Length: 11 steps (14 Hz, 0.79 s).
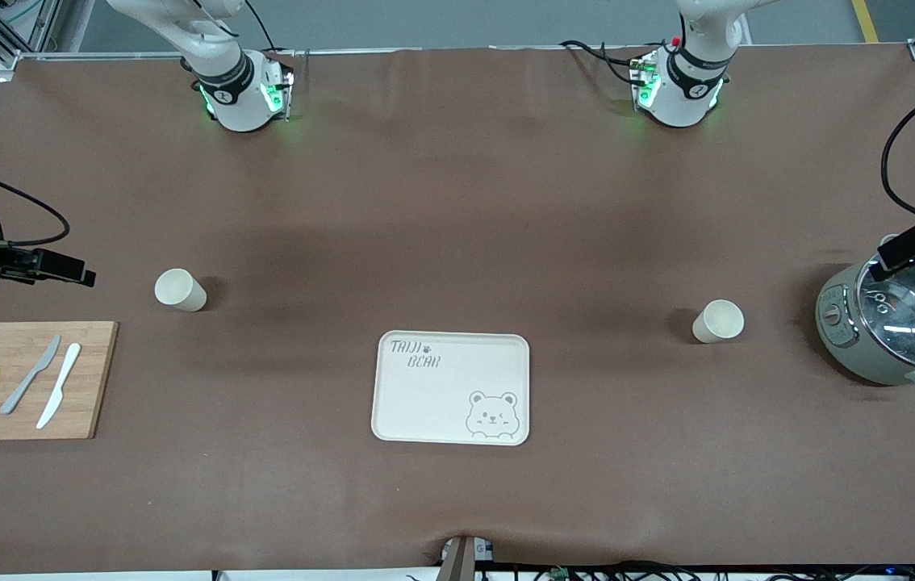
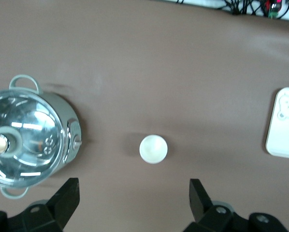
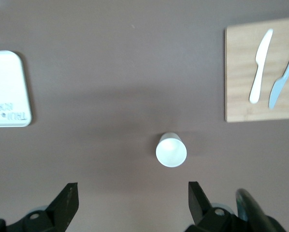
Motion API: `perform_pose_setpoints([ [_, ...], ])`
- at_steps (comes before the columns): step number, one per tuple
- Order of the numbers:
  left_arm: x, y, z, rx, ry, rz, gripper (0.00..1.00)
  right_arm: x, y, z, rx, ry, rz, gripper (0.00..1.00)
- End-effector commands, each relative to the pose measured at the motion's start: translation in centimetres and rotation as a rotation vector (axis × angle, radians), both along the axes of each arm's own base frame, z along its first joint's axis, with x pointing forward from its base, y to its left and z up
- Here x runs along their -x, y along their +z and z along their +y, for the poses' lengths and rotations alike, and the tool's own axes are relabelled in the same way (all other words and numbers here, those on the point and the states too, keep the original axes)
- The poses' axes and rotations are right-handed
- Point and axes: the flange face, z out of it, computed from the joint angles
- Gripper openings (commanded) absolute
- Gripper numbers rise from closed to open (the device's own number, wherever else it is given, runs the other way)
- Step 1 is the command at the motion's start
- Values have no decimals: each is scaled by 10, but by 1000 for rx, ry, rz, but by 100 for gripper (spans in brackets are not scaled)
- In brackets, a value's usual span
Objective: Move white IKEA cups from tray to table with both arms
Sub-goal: 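Open both grippers and raise both arms away from the cups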
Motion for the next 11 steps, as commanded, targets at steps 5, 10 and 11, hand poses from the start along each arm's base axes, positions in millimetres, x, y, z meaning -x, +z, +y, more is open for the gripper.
perform_pose_setpoints([
  [5, 15, 22, -10, -12, -58, 12, 100, 42, 79, -8, 37, -147, 12, 100],
  [10, 18, 26, -35, -1, -66, 7, 100, 97, 111, -24, 19, -179, 0, 100],
  [11, 19, 26, -33, -2, -63, 17, 100, 102, 113, -25, 17, -182, -13, 100],
])
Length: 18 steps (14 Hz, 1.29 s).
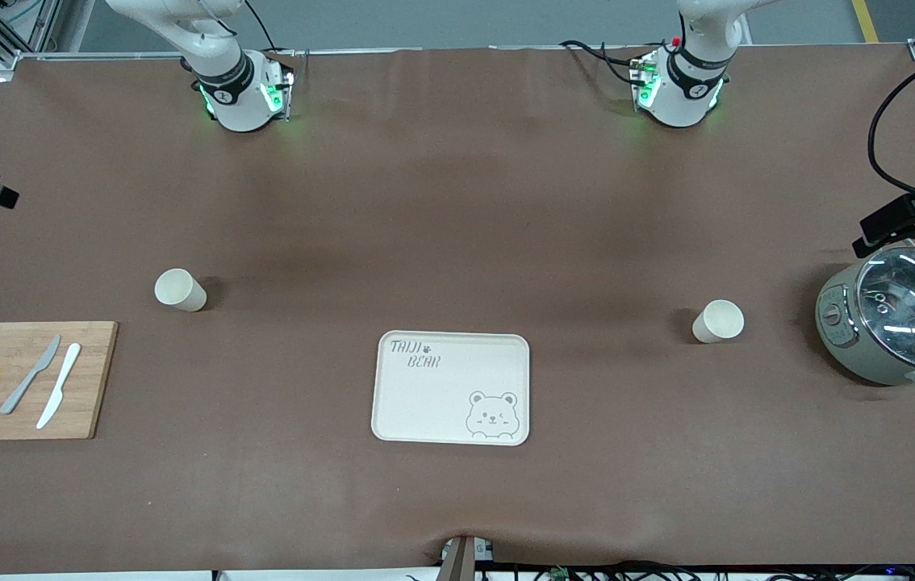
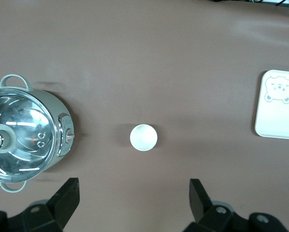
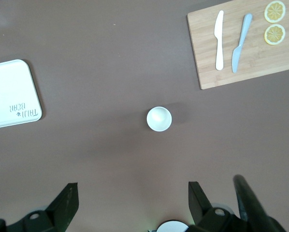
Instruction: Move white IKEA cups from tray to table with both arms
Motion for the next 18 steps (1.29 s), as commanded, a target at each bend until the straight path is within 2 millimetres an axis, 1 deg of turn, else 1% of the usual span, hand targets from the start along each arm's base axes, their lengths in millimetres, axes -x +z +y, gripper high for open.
perform_pose_setpoints([
  [1, 8, 4, 2, 5, 9, 30, 100, 24, 0, 1, 0, -22, -8, 100],
  [2, 8, 3, 5, 8, 2, 33, 100, 27, -3, 1, -3, -20, 1, 100],
  [3, 8, 0, 3, 14, 4, 40, 100, 30, -7, 0, -5, -20, 7, 100],
  [5, 6, -2, -2, 13, 3, 44, 100, 36, -8, -1, -5, -23, -19, 100],
  [6, 7, -1, -3, 12, 1, 42, 100, 34, -9, -1, -5, -11, -28, 100],
  [7, 8, 1, 0, 11, 4, 39, 100, 33, -8, -2, -2, 38, -35, 100],
  [9, 12, 4, 3, 7, 9, 49, 100, 33, -7, -12, -3, 111, -49, 100],
  [10, 10, 2, 10, -1, 0, 49, 100, 33, -6, -11, 5, 120, -49, 100],
  [11, 9, 6, 9, 16, 12, 41, 100, 33, -8, -12, 37, 124, -38, 100],
  [12, 8, 6, 1, 39, 9, 41, 100, 32, -9, -6, 71, 142, -26, 100],
  [13, 8, 6, -3, 36, 4, 41, 100, 32, -10, -5, 79, 146, -22, 100],
  [16, 12, 10, 1, 29, 11, 39, 100, 31, -11, -4, 84, 147, -16, 100],
  [18, 13, 11, -1, 23, 8, 39, 100, 31, -13, -4, 87, 147, -11, 100],
])
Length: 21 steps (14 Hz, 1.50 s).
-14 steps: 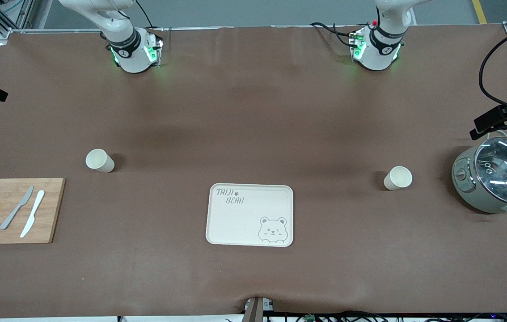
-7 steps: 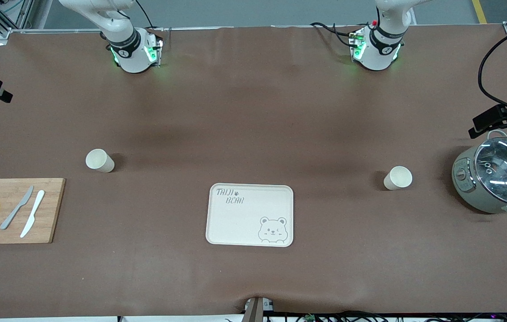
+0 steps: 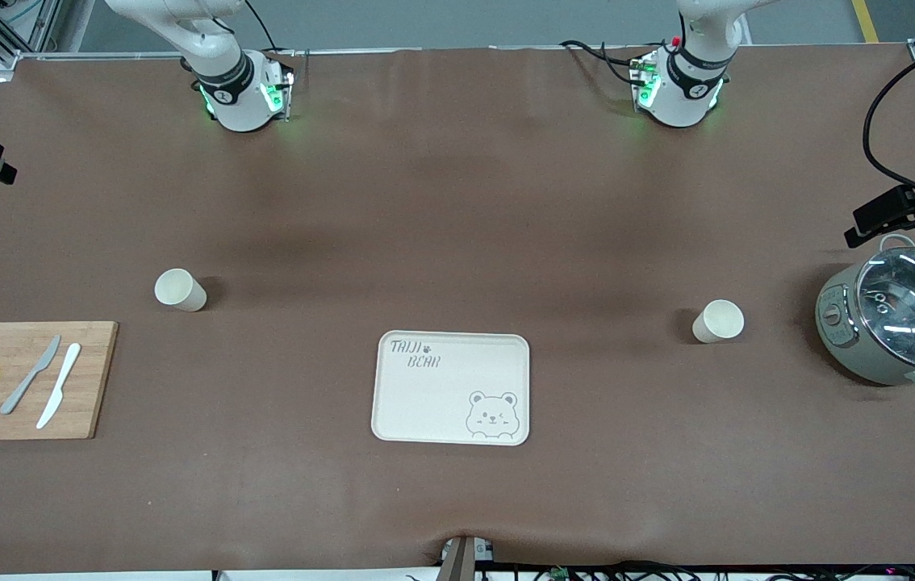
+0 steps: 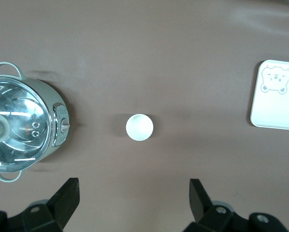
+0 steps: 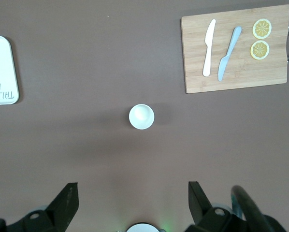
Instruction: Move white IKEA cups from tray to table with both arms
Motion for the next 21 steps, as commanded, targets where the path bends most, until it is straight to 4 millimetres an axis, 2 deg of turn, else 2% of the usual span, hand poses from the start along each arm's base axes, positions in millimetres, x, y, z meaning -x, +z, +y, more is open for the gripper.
perform_pose_setpoints([
  [1, 8, 11, -2, 4, 5, -1, 100, 7, 0, 0, 13, 10, 3, 100],
  [3, 8, 11, 0, 5, -9, 0, 100, 7, 0, 0, 13, 12, 3, 100],
  [4, 10, 15, -7, -1, -14, -7, 100, 7, 0, 0, 13, 12, 3, 100],
  [5, 17, 20, -22, -18, -27, -14, 100, 8, -2, -1, 12, 9, 8, 100],
  [7, 27, 28, -19, -37, -22, -25, 100, 8, -2, -1, 12, 7, 9, 100],
  [9, 41, 21, -27, -44, -48, 10, 100, 8, -4, -1, 12, 7, 12, 100],
  [10, 46, 19, -38, -55, -61, 14, 100, 8, -4, -1, 12, 6, 12, 100],
  [14, 72, 21, -48, -92, -76, -31, 100, 7, -4, -2, 9, 3, 10, 100],
  [21, 71, 23, -45, -82, -82, -47, 100, 8, -4, -2, 10, 7, 12, 100],
])
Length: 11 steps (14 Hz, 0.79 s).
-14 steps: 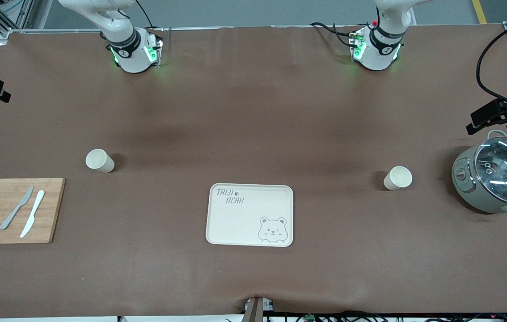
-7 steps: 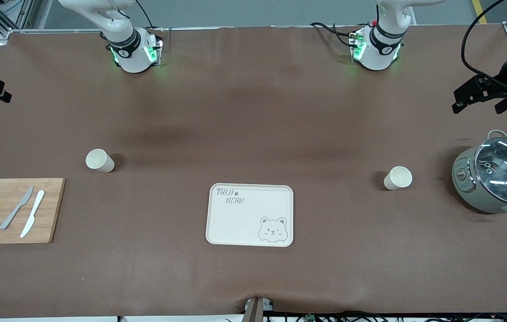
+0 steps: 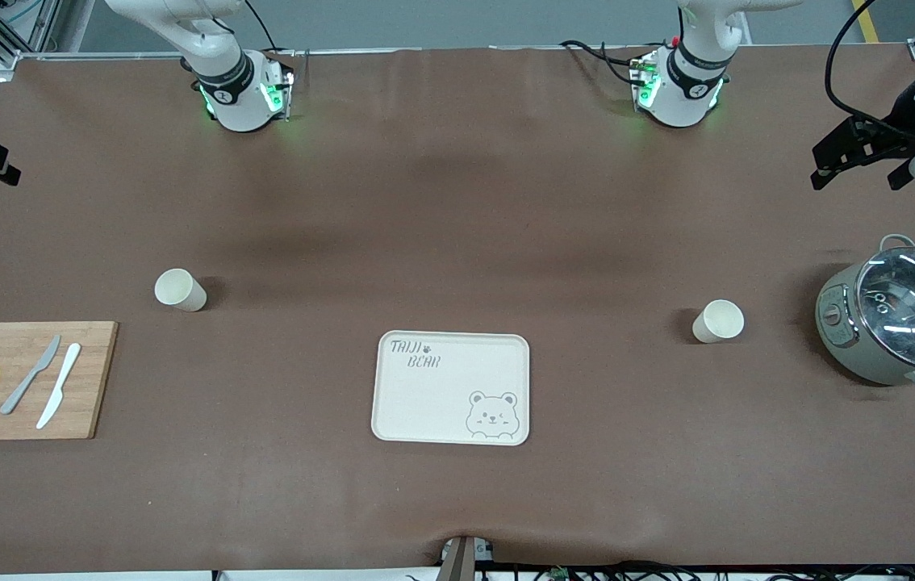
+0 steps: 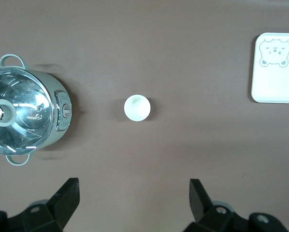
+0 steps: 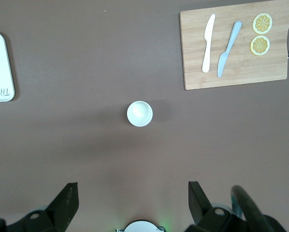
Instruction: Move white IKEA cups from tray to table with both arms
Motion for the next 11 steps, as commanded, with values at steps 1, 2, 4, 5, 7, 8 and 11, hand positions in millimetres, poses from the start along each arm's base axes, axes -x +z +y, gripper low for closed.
perform_pose_setpoints([
  [1, -1, 5, 2, -8, -9, -25, 100, 7, 3, 1, 9, 13, -3, 100],
  [2, -1, 8, 3, -6, -10, -30, 100, 7, 2, 2, 9, 15, -1, 100],
  [4, -1, 10, 5, -6, -8, -30, 100, 7, 3, 6, 11, 24, -3, 100],
  [5, -2, 9, 6, -6, -5, -27, 100, 7, 3, 11, 14, 33, -3, 100],
  [7, -8, 0, 6, -4, 6, -10, 100, 6, 3, 16, 30, 42, -1, 100],
  [8, -12, -6, 6, -3, 9, 1, 100, 6, 3, 17, 32, 43, -3, 100],
  [11, -16, -12, 5, -4, 1, 12, 100, 6, 3, 21, 33, 52, -1, 100],
])
